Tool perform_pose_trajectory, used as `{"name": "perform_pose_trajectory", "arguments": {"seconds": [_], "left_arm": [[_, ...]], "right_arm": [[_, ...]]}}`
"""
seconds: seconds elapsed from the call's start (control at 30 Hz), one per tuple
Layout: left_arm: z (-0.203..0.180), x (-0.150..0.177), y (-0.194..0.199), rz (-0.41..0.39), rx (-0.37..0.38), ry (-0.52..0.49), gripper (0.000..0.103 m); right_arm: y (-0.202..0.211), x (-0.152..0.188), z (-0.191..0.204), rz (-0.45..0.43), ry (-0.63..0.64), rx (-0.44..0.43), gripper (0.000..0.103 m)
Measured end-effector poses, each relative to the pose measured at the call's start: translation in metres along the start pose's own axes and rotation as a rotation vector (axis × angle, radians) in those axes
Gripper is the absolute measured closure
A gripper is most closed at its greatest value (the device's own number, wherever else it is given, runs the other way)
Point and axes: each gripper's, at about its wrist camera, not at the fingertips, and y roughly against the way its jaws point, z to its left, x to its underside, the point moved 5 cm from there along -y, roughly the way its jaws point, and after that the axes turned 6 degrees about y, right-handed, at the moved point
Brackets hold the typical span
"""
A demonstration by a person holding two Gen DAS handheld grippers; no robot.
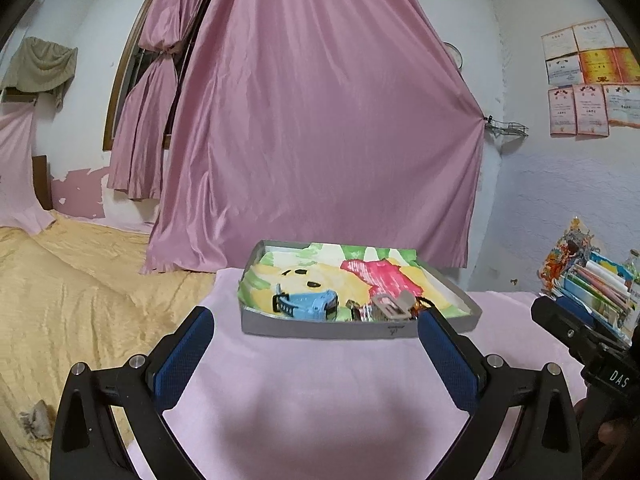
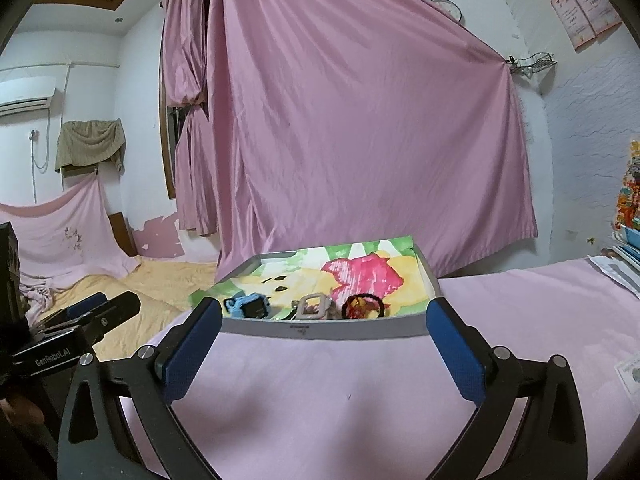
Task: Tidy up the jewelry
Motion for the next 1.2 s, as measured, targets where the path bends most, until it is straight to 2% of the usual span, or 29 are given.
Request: {"name": "perform_pose_trajectory", "arguments": {"seconds": [0.37, 0.63, 0.87, 1.2], "left_arm": [[0.014, 0.021, 0.057, -0.025, -0.019, 0.003, 0.001], [0.021, 0.037, 0.079, -0.04, -0.043, -0.017, 0.0], [0.023, 0.053, 0.082, -0.03, -0.042, -0.022, 0.0], [0.023, 0.061, 0.077, -0.025, -0.037, -0.034, 0.0]], "right_arm": [[0.058, 0.013, 0.02, -0.031, 0.028, 0.016, 0.002], [0.088, 0.028, 0.019, -0.062, 0.04, 0.047, 0.002], [0.096, 0.041, 0.021, -0.046, 0.055, 0.053, 0.002], [0.084, 0.049, 0.013, -0.009, 0.033, 0.067, 0.002]]}}
